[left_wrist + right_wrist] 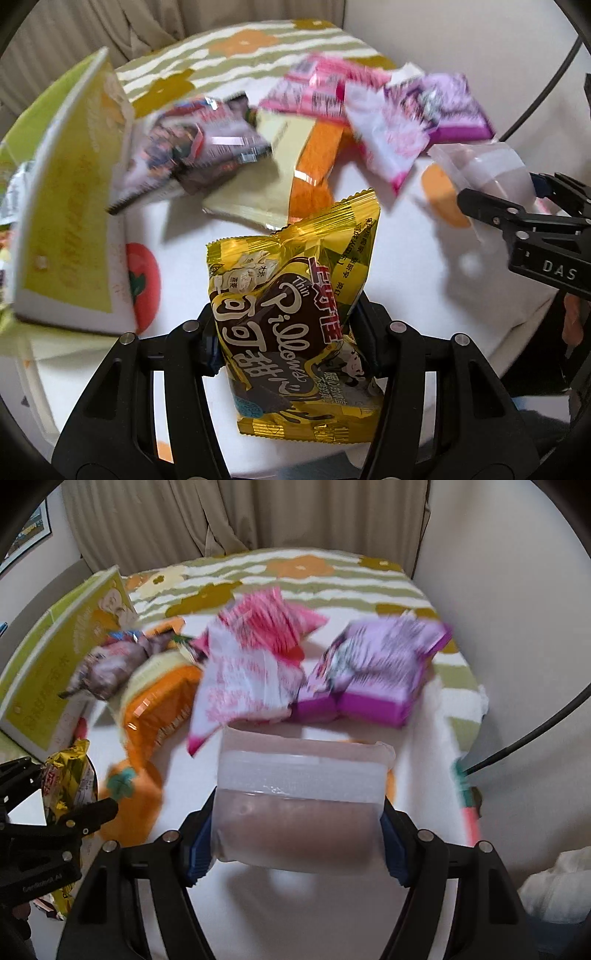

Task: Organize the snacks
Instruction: 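Carry both snacks over the green box and open both tools to drop them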

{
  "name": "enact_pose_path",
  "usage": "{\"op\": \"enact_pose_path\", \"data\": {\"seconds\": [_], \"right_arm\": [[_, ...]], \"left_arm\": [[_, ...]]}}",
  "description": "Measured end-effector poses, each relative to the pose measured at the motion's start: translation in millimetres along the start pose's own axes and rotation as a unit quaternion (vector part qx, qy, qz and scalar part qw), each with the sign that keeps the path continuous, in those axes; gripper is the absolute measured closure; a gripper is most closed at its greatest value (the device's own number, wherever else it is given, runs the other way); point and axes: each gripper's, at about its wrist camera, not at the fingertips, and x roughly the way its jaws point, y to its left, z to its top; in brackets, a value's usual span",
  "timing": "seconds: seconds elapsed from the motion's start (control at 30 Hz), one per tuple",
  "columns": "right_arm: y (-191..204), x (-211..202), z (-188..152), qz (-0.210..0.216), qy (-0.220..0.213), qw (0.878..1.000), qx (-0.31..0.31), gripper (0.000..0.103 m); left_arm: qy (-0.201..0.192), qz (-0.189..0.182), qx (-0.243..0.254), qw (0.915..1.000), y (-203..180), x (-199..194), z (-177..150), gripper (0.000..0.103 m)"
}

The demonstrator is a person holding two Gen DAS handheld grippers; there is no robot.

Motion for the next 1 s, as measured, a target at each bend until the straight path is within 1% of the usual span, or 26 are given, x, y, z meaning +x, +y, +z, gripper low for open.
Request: {"op": "enact_pose_path", "data": {"seconds": [0.13, 0.3, 0.43, 0.5, 0.63, 0.73, 0.87, 0.97, 1.0], "right_arm": [[2.5, -35.0, 14.0, -0.002, -0.027, 1.000, -0.011, 0.033], [23.5, -79.3, 39.9, 0.018, -0.069, 0.997, -0.032, 0.033], [50.1, -105.0, 60.1, 0.039, -0.101, 0.993, -0.043, 0.033], [69.7, -116.7, 69.7, 0.049, -0.119, 0.990, -0.052, 0.033], [119.3, -128.6, 93.1, 0.081, -0.144, 0.984, -0.069, 0.033], [153.8, -126.0, 105.6, 0.103, -0.148, 0.980, -0.079, 0.033], [204.8, -111.2, 123.5, 0.136, -0.138, 0.977, -0.085, 0.033], [234.5, -98.0, 130.0, 0.148, -0.123, 0.977, -0.087, 0.033], [243.8, -93.6, 130.9, 0.151, -0.116, 0.978, -0.086, 0.033]], "left_arm": [[-0.035, 0.007, -0.016, 0.9992, 6.1, -43.4, 11.8, 0.052], [-0.084, 0.027, -0.039, 0.9954, 26.4, -104.7, 23.6, 0.052], [-0.120, 0.051, -0.049, 0.9903, 60.4, -145.6, 30.9, 0.052], [-0.126, 0.052, -0.058, 0.9889, 79.0, -155.7, 34.6, 0.052], [-0.131, 0.072, -0.080, 0.9855, 130.4, -172.2, 33.9, 0.052], [-0.123, 0.091, -0.096, 0.9836, 173.1, -176.4, 29.9, 0.052], [-0.103, 0.107, -0.117, 0.9820, 230.1, -171.3, 22.6, 0.052], [-0.087, 0.107, -0.124, 0.9827, 266.9, -161.9, 16.3, 0.052], [-0.083, 0.106, -0.125, 0.9830, 274.1, -158.8, 15.1, 0.051]]}}
